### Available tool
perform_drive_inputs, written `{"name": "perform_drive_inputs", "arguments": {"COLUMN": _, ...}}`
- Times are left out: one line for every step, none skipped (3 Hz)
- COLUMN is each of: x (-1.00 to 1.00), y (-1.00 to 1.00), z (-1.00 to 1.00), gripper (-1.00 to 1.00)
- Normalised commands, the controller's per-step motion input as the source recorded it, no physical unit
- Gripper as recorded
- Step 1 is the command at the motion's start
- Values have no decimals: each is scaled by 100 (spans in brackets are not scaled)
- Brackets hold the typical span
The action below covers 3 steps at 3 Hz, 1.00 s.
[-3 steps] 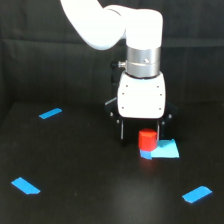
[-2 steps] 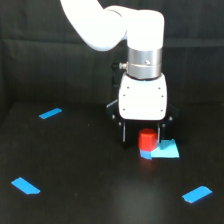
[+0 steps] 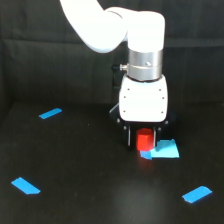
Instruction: Pick up the red object from the table
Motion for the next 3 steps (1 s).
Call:
{"name": "perform_drive_inputs", "arguments": {"x": 12, "y": -11, "z": -12, "gripper": -100}}
{"name": "perform_drive_inputs", "arguments": {"x": 12, "y": -15, "z": 0, "gripper": -100}}
{"name": "perform_drive_inputs", "arguments": {"x": -13, "y": -16, "z": 94, "gripper": -99}}
